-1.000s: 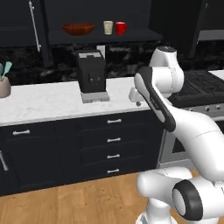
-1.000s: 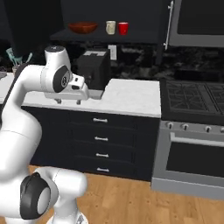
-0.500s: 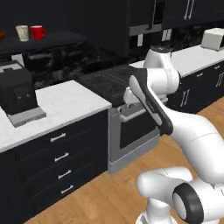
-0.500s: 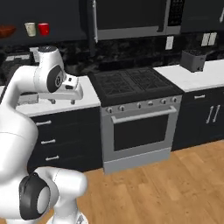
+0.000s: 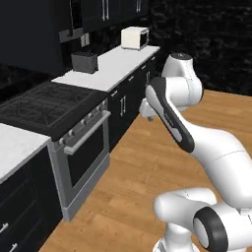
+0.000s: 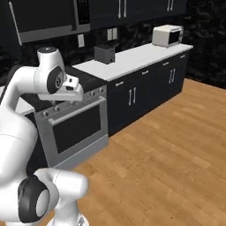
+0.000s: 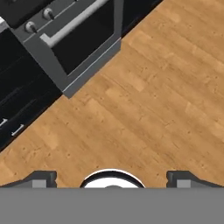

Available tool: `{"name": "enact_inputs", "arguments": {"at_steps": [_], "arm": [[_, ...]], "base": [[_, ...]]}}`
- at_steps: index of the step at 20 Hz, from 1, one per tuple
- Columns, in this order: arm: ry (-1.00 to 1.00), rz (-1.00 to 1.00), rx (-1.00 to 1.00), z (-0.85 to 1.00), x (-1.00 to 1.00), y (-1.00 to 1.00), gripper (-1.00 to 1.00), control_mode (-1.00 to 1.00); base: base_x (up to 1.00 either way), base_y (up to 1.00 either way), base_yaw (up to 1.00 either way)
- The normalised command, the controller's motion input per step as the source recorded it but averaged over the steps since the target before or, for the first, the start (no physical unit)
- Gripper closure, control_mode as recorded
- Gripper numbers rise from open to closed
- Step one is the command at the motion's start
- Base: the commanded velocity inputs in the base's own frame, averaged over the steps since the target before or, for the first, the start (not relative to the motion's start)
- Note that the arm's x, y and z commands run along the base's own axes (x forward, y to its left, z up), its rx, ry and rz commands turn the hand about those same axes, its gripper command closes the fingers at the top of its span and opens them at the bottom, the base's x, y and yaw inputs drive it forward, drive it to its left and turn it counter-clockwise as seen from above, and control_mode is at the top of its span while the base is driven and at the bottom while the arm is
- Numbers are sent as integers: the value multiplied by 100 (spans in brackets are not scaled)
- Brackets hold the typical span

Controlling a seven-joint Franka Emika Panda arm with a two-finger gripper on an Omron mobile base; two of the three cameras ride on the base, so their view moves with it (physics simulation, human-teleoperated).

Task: Gather all objects into one cabinet and sort the glasses and bowls to opposite sides.

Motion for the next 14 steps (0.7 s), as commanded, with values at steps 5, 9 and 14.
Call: {"name": "enact_inputs", "arguments": {"at_steps": [5, 9, 14], "arm": [[0, 0, 0, 0, 0, 0, -100, 100], [0, 0, 0, 0, 0, 0, -100, 100], [0, 0, 0, 0, 0, 0, -100, 100]], "base": [[83, -4, -54], [63, 0, -30], [49, 0, -27]]}}
